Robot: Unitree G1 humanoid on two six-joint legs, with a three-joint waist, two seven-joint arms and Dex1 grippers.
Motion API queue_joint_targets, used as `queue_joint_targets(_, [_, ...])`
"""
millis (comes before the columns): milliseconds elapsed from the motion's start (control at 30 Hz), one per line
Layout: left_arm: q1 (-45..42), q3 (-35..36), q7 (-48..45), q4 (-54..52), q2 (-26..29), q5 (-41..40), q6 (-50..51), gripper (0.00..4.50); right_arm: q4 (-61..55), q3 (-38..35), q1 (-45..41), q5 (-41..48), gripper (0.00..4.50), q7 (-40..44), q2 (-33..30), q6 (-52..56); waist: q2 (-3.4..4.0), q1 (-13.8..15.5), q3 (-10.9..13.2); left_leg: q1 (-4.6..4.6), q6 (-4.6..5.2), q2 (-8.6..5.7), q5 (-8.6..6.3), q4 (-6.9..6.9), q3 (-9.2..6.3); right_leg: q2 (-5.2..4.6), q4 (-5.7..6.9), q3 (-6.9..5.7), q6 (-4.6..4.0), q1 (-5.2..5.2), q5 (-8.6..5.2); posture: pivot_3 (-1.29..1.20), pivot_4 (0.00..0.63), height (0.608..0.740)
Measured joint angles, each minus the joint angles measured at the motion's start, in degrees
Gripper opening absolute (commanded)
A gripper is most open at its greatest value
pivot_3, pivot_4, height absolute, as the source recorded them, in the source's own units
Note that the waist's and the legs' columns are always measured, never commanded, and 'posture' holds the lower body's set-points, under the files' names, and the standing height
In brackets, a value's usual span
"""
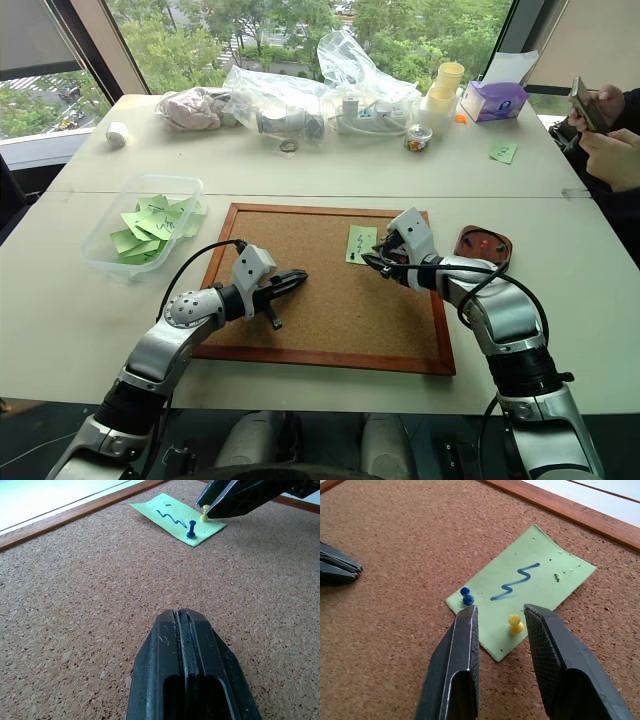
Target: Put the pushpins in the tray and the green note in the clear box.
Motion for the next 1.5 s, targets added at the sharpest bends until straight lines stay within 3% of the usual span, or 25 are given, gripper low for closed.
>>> queue_joint_targets(333, [0.09,0.01,0.07,-0.09,0.02,0.01,0.00,0.00,2.05,0.00,-0.25,-1.10,1.42,1.05,0.35,-1.86,0.00,-0.03,0.00,0.00,0.00,0.01,0.00,-0.02,0.01,0.00,0.00,0.00,0.00,-0.02,0.00,0.00,0.150,0.740])
queue_joint_targets(433, [0.10,0.01,0.09,-0.10,0.02,0.01,0.00,0.00,2.05,0.00,-0.25,-1.20,0.17,1.29,0.61,-2.11,0.00,-0.03,0.00,0.00,-0.01,0.01,0.00,-0.02,0.01,-0.01,-0.01,0.00,-0.01,-0.02,0.00,0.00,0.150,0.740])
queue_joint_targets(467, [0.12,0.02,0.09,-0.11,0.03,0.01,0.00,0.00,2.05,-0.04,-0.35,-1.41,0.07,1.18,0.71,-2.27,0.01,-0.04,0.00,0.00,-0.01,0.02,0.00,-0.02,0.01,-0.01,0.00,0.00,-0.01,-0.02,-0.01,0.00,0.150,0.740])
queue_joint_targets(867, [0.12,0.01,0.10,-0.59,0.06,-0.02,0.25,0.00,0.11,-1.41,-0.60,-0.59,0.07,-0.03,0.77,1.10,0.03,0.06,0.02,-0.30,-0.02,0.02,0.00,-0.03,0.02,-0.06,0.00,0.01,-0.13,-0.33,-0.07,0.00,0.150,0.740])
queue_joint_targets(1167, [0.04,-0.12,-0.08,-1.06,0.11,-0.04,0.90,0.00,-5.19,-18.02,-3.19,4.09,0.07,-5.43,-3.35,6.55,0.07,0.13,0.03,-0.53,-0.03,-0.01,0.02,0.02,0.00,-0.03,-0.01,-0.04,0.00,-0.50,0.01,0.00,0.150,0.740])
queue_joint_targets(1500, [-0.76,-0.12,-1.11,-0.14,0.19,-0.04,0.92,0.00,0.67,-26.50,3.18,3.11,0.07,-6.14,-10.49,5.32,0.07,0.21,0.03,-0.50,-0.01,-0.02,0.01,0.03,0.00,0.01,-0.03,-0.04,0.01,-0.43,0.01,0.00,0.150,0.740])
